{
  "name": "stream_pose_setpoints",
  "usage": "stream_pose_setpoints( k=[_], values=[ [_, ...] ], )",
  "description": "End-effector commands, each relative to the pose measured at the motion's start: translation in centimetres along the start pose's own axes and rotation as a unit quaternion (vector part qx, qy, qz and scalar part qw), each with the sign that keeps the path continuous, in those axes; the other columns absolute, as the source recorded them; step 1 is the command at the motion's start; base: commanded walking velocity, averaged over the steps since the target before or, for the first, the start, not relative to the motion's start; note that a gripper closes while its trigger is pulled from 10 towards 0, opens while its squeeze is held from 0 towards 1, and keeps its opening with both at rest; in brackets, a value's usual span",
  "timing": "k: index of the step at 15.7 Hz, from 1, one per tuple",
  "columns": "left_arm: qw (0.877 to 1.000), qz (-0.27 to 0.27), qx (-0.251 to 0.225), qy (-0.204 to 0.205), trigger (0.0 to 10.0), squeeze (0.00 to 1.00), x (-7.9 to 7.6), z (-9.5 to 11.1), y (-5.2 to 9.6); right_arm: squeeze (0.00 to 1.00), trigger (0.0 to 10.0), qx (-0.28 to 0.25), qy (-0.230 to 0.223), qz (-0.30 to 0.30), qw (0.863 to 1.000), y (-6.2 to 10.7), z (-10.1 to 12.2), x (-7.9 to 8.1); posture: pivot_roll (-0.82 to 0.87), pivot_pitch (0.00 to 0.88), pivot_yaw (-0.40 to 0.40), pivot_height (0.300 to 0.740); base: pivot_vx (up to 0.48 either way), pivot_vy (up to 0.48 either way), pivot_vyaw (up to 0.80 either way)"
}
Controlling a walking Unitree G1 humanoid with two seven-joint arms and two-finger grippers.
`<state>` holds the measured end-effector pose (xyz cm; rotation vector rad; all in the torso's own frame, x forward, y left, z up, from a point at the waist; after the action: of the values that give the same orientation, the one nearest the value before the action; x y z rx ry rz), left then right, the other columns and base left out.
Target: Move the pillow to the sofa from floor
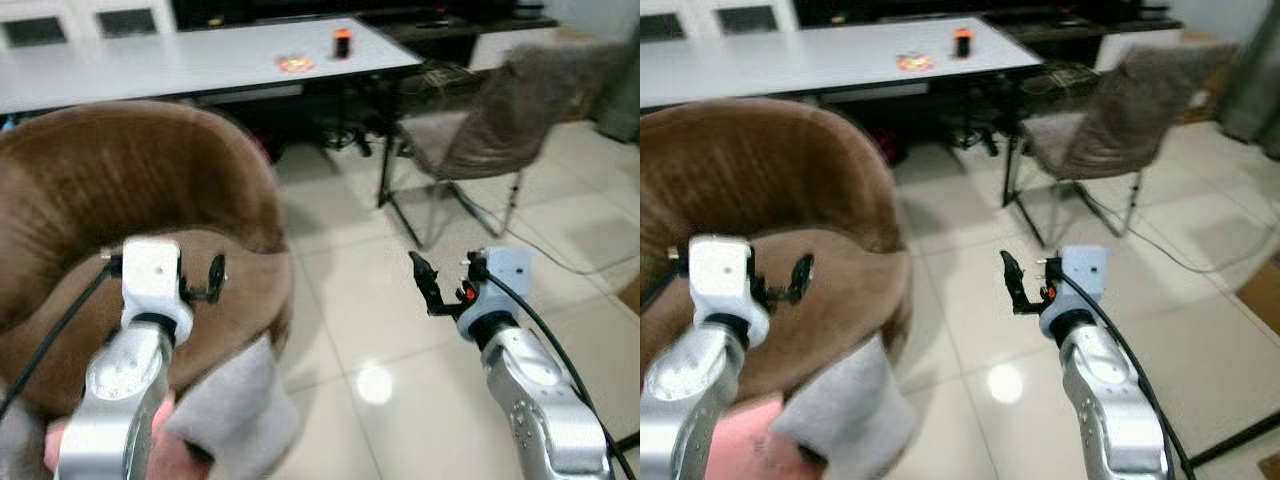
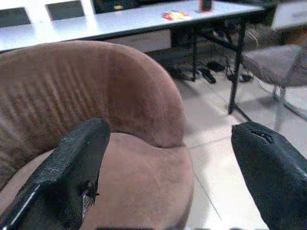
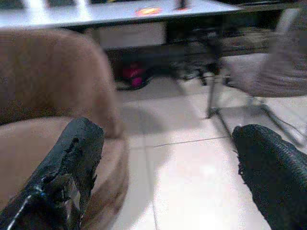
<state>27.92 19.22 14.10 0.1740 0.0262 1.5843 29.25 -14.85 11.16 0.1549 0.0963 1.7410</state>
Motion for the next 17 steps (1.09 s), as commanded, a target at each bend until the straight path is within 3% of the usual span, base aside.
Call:
stream_pose_setpoints(
  k=[1,5,7,11,17],
  values=[
    [1.000,0.003,0.004,0.000,10.0,0.00,0.0,-0.3,0.3,1.00,10.0,-0.010,0.000,-0.001,1.000,-0.1,0.2,0.1,-0.11,0.000,-0.017,0.740,0.000,-0.262,0.80],
    [1.000,0.013,0.003,-0.004,10.0,0.00,0.2,-0.4,0.5,1.00,10.0,-0.018,-0.020,0.025,0.999,-0.4,0.7,0.7,-0.10,0.000,-0.028,0.740,0.000,-0.371,0.80],
    [1.000,0.024,0.005,0.001,10.0,0.00,0.5,-0.5,0.6,1.00,10.0,-0.018,0.007,0.011,1.000,-0.6,0.7,0.5,-0.09,0.000,-0.034,0.740,0.000,-0.429,0.73],
    [1.000,0.029,0.007,-0.003,10.0,0.00,0.7,-0.7,0.5,1.00,10.0,-0.007,0.007,-0.027,1.000,-0.6,0.4,-0.4,-0.10,0.000,-0.031,0.740,0.000,-0.434,0.63],
    [0.999,0.019,-0.008,-0.039,10.0,0.00,0.5,-0.4,0.1,1.00,10.0,-0.028,0.009,-0.061,0.998,-0.5,0.7,-1.3,-0.11,0.000,-0.011,0.740,0.000,0.000,0.08]
  ],
)
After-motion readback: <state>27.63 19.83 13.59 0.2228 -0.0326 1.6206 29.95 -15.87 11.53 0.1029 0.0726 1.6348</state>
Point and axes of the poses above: a point about 5 cm out from each wrist's last joint towards the gripper, its own y axis pointing back from the gripper into the wrist, its own z axis along the axis of the wrist's last joint, x = y × z, the point moved 4 cm from there along -y, pointing out of the wrist towards the gripper, and after that the axes turned 1 degree about y, right-handed, at the moved point
